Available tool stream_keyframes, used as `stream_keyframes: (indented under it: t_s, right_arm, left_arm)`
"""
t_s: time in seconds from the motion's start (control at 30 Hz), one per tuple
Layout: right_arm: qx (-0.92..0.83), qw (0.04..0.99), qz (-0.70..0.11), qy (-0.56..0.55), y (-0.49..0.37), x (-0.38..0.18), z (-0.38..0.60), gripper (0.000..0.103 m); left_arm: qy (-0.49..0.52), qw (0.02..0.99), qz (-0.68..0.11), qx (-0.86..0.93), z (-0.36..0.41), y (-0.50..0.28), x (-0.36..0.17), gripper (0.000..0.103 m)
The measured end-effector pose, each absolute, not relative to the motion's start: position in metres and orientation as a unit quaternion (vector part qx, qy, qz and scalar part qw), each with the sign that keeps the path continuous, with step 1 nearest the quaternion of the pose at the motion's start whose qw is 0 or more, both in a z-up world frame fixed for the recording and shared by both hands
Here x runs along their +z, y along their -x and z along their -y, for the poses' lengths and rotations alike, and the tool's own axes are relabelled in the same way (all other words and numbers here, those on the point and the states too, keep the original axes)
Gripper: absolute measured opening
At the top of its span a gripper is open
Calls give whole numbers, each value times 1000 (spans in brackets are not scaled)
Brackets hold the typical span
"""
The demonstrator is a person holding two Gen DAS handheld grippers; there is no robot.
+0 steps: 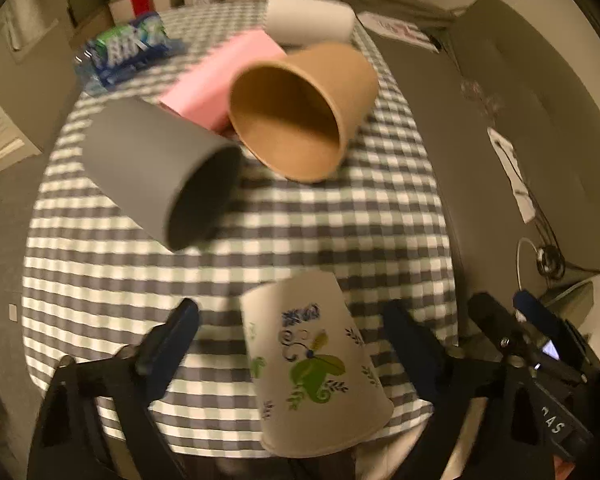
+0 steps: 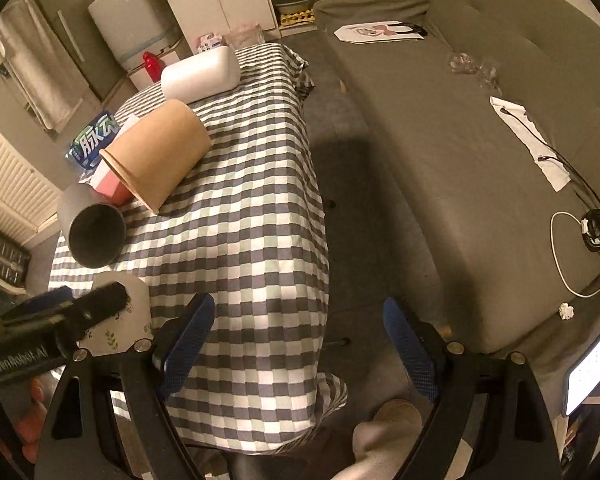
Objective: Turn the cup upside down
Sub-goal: 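Bring the left gripper to the white cup and grasp it from the right gripper, then rotate the white cup with the left gripper so its rim faces down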
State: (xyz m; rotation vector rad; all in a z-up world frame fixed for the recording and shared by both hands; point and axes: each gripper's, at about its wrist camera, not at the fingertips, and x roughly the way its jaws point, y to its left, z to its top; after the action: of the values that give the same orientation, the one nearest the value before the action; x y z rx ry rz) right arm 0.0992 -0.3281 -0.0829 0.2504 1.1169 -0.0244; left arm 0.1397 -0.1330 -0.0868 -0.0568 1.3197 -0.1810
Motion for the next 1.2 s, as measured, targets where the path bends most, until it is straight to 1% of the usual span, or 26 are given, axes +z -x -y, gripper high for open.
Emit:
stream_keyframes:
  t_s: [0.03,0.07,0.1,0.3,0.43,0.5,0.6,0.7,0.77,0.87,0.93,1.2]
  right_arm:
    - [-10,841,-528,-120,-100,-83,327,86]
    - [-10,841,-527,-121,-100,-82,326,86]
    - [-10,841,-527,-121,-100,-82,326,86]
    - [-14,841,-528,-120,-98,-81,326,86]
    - [-12,842,-527,-119,-96,-80,322,86]
    - [-10,843,-526,-116,-95,-79,319,86]
    - [-10,844,-524,-113,-93,-79,316,86]
    - [-12,844,-524,-115,-91,-80,314,86]
    - [-12,844,-524,-112,-89,-80,313,86]
    - [-14,846,-523,-105,-87,-79,314,86]
    - [-18,846,-522,-106,-85,-78,317,86]
    - [-23,847,-519,-111,-83,-75,321,86]
  left_arm:
    - [30,780,-619,-88,133,-140,-90,73]
    - [38,771,-628,-93,133,-141,-94,67]
    - [43,767,-633,-97,132,-141,-96,66]
    - [33,785,-610,-107,126,-138,-81,66]
    - [13,818,-567,-98,118,-139,-61,66]
    - [-17,840,-535,-89,117,-141,-51,66]
    - [-30,872,-480,-87,114,-140,-45,66]
    - [-38,904,-413,-105,114,-130,-50,66]
    - [-76,914,-384,-110,120,-120,-59,66]
    - [-88,911,-382,-132,127,-109,-73,65]
    - [-79,913,-375,-141,125,-102,-74,63]
    - [-47,903,-398,-152,112,-77,-82,63]
